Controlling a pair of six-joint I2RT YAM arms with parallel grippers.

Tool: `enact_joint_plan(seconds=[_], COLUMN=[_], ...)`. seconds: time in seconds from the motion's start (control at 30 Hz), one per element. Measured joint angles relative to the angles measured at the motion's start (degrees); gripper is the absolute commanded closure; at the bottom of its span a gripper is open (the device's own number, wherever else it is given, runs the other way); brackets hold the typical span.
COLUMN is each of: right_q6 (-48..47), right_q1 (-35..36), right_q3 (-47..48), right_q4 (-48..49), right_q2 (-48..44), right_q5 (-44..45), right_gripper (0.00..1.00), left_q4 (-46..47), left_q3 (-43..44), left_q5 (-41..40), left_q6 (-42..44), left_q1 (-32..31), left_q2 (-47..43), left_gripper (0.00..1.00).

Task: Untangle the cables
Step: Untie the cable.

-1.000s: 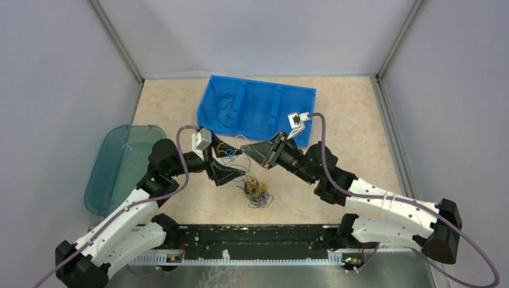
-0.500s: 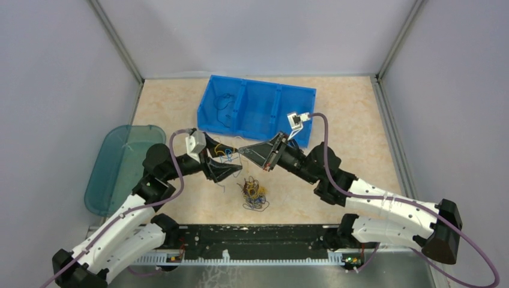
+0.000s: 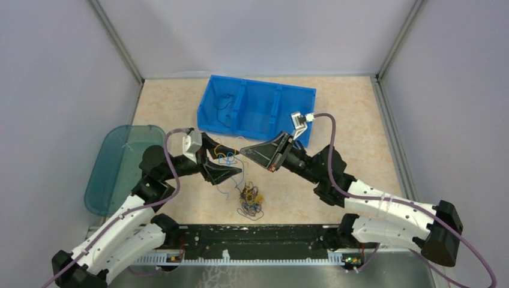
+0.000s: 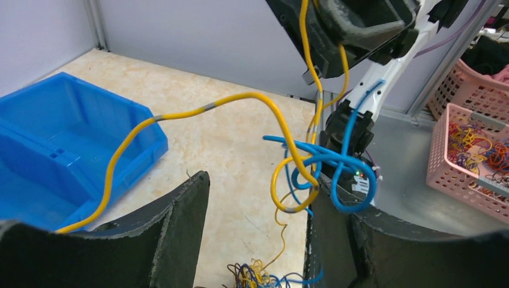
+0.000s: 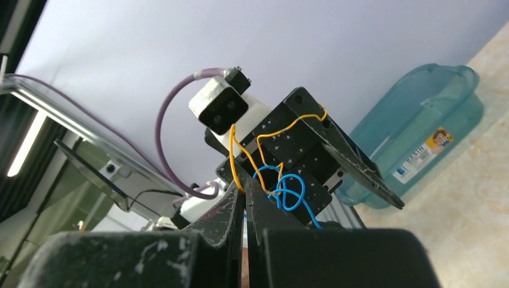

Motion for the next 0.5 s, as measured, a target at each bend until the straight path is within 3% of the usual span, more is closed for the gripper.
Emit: enact_joint_plan(seconds=[0.3, 0.5], right_q6=[3.4, 4.7], right_q1=[-1.6, -1.6], right_q3=[-0.5, -0.5], right_q4=[4.1, 5.0], right_q2=[3.2, 5.8], right_q5=[-3.4, -5.4], right_gripper=[1.0, 1.0], left_q4=[3.4, 4.0], left_q3=[1.3, 1.5], left_q5=[-0.6, -0.3], left_q6=[-5.0, -4.8], left_q1=[-0.2, -0.6], left_q2=[-0.6, -0.6], left_gripper=[0.31, 0.48])
